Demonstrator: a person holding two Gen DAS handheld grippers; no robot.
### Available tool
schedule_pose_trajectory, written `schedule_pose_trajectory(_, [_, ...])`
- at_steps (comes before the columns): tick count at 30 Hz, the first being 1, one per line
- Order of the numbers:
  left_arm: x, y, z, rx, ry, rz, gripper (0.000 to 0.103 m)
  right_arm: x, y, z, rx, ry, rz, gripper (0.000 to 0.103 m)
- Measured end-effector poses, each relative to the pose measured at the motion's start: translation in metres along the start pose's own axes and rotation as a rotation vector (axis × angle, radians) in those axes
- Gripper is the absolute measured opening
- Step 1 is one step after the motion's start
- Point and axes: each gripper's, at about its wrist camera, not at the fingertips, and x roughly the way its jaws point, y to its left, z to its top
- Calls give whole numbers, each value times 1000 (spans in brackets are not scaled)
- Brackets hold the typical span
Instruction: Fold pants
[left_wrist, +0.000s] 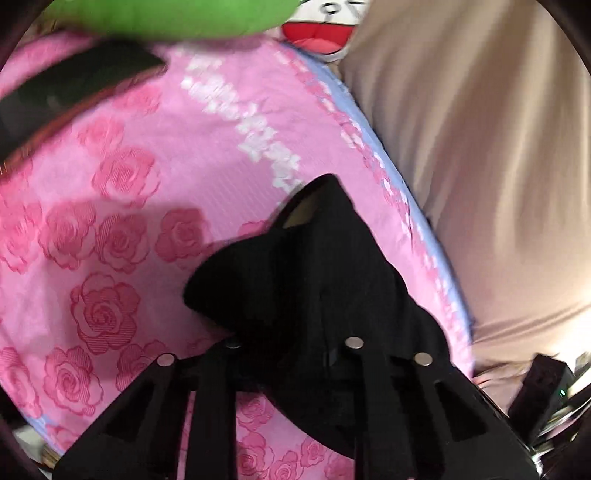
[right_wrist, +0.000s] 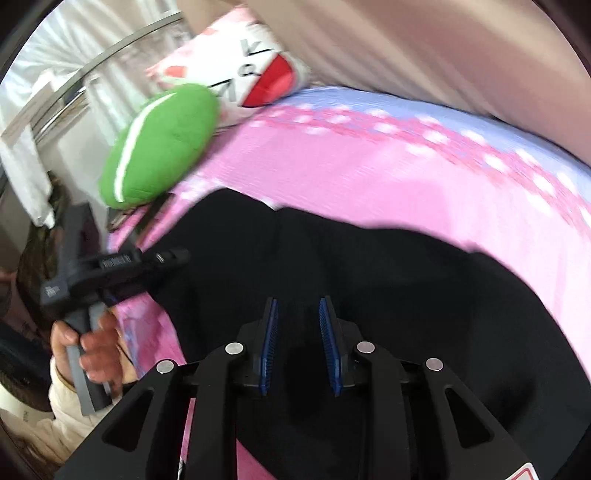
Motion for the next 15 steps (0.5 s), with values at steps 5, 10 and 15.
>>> schedule_pose_trajectory(5, [-2, 2, -3, 9, -12, -6, 17, 83, 13, 44, -46, 100, 37, 24])
schedule_pose_trajectory(10, [-6, -11, -4, 69, -28, 13, 16, 102, 5, 62, 36, 74, 69, 22])
schedule_pose_trajectory(15, [-40, -104, -21, 357, -95, -46, 16, 6, -28, 45, 111, -92, -1, 37])
